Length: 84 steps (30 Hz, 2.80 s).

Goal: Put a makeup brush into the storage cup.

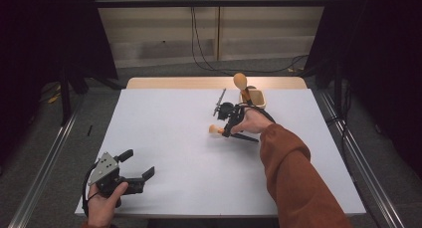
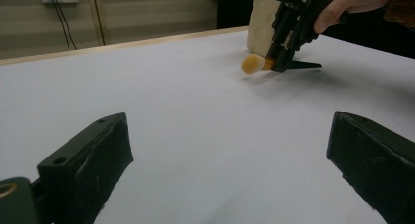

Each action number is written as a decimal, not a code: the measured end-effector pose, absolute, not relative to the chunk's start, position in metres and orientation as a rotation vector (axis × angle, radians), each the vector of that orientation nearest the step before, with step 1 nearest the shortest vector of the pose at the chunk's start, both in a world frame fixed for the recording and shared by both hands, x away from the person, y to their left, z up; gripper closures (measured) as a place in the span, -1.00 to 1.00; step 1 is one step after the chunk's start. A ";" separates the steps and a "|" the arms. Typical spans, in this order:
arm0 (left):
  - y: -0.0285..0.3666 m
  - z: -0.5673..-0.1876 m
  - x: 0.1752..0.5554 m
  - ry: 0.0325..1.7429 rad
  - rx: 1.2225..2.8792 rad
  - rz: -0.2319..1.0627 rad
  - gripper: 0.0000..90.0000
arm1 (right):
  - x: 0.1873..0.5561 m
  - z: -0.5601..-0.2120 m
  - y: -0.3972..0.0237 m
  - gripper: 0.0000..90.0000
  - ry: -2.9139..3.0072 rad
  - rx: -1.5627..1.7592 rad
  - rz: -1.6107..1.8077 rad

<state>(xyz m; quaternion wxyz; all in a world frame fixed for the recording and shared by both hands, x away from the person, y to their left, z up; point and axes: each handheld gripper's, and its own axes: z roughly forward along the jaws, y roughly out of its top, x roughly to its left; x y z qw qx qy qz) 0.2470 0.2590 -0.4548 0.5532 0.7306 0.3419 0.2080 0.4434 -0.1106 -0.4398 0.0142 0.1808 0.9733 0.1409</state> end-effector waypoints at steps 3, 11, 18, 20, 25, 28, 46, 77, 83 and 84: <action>0.259 -0.455 0.247 0.809 1.727 0.492 -0.94 | 0.440 -0.434 -0.112 0.66 3.007 0.571 0.474; 0.260 -0.455 0.247 0.814 1.725 0.498 -0.94 | 0.430 -0.421 -0.115 0.66 2.918 0.631 0.616; 0.260 -0.455 0.247 0.814 1.728 0.495 -0.94 | 0.423 -0.414 -0.121 0.66 2.862 0.678 0.727; 0.260 -0.455 0.247 0.814 1.728 0.492 -0.94 | 0.420 -0.413 -0.122 0.66 2.845 0.685 0.749; 0.259 -0.455 0.246 0.812 1.727 0.493 -0.94 | 0.413 -0.408 -0.127 0.66 2.803 0.714 0.805; 0.260 -0.455 0.247 0.814 1.726 0.493 -0.94 | 0.410 -0.406 -0.131 0.66 2.774 0.729 0.846; 0.260 -0.454 0.246 0.820 1.720 0.508 -0.94 | 0.391 -0.404 -0.161 0.66 2.507 0.925 1.183; 0.260 -0.454 0.245 0.823 1.714 0.521 -0.94 | 0.368 -0.402 -0.195 0.66 2.112 1.016 1.622; 0.260 -0.454 0.245 0.825 1.712 0.526 -0.94 | 0.368 -0.395 -0.196 0.66 2.069 1.007 1.659; 0.260 -0.454 0.245 0.829 1.708 0.527 -0.94 | 0.368 -0.393 -0.196 0.66 2.063 1.004 1.666</action>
